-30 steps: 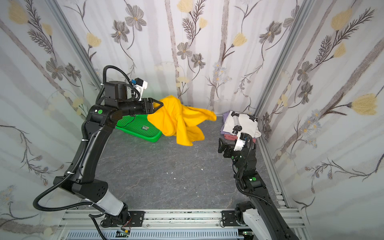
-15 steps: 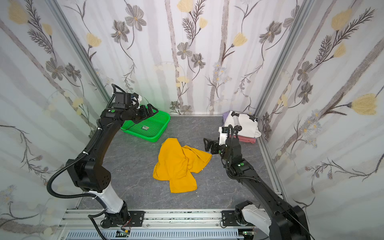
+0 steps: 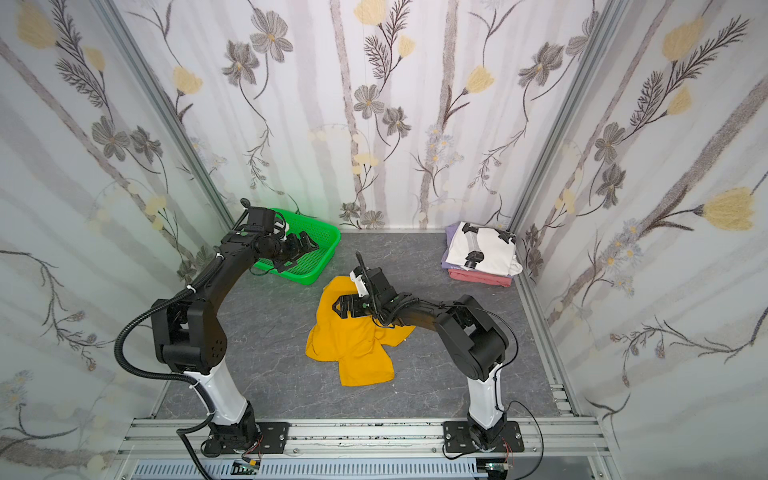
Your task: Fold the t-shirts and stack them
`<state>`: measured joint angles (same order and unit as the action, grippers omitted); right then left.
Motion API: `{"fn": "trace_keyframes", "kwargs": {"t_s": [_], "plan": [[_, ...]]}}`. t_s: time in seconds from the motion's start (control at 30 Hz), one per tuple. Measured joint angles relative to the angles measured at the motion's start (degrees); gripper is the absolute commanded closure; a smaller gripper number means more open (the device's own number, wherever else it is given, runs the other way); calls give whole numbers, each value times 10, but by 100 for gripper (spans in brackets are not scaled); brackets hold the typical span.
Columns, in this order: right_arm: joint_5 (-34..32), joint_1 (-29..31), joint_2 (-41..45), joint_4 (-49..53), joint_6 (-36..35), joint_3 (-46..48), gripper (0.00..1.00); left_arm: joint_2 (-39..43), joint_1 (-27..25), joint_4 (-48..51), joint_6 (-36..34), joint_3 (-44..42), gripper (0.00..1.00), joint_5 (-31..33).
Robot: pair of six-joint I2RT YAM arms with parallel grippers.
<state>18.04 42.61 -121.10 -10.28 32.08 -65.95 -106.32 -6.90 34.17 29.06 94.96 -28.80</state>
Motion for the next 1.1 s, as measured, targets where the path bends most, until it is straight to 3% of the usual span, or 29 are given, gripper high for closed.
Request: {"fn": "trace_keyframes", "kwargs": {"t_s": [0.1,0.4,0.53,0.73,1.1], "plan": [[-8,-3,1,-21,27,39,0,-31,-17,-26,11,20,0,-30],[-83,-31,121,-61,48,207,0,-157,-89,-72,45,106,0,-58],[-113,-34,159,-23,46,229,0,-186,-97,-75,54,117,0,-5],[-141,-28,196,11,29,253,0,-255,-105,-65,39,203,0,102],[-165,-6,196,18,18,253,0,-396,-61,-3,4,441,0,171]]}}
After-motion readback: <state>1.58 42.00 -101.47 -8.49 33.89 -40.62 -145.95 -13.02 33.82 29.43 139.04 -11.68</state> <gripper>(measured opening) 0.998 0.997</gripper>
